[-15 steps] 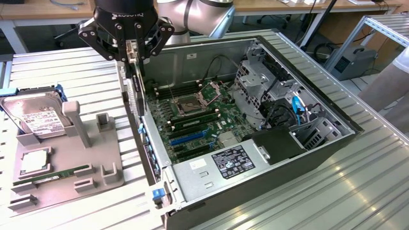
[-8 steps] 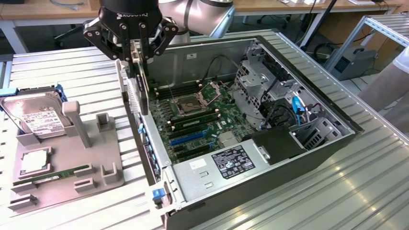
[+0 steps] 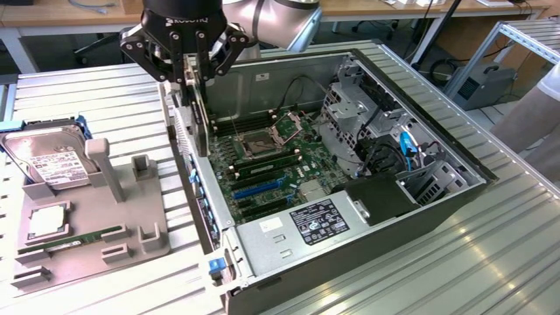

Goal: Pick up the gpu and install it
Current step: 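Pick up the gpu and move the gpu toward the slot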

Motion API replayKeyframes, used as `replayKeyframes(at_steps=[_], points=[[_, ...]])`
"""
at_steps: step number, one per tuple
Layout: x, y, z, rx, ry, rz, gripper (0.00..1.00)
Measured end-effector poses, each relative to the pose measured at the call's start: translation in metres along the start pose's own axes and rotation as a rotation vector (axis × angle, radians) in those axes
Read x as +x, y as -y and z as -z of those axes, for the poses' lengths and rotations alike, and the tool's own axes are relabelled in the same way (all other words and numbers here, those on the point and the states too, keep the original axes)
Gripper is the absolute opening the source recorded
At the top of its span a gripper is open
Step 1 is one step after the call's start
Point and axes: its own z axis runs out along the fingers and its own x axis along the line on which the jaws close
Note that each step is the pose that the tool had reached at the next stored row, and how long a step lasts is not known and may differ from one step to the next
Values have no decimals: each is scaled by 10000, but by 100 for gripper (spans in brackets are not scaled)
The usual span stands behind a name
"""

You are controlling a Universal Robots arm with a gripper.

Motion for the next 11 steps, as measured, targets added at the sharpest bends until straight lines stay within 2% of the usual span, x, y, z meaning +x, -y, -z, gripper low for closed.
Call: replayKeyframes(at_steps=[11], points=[[-82,-6,-4,0,0,0,27]])
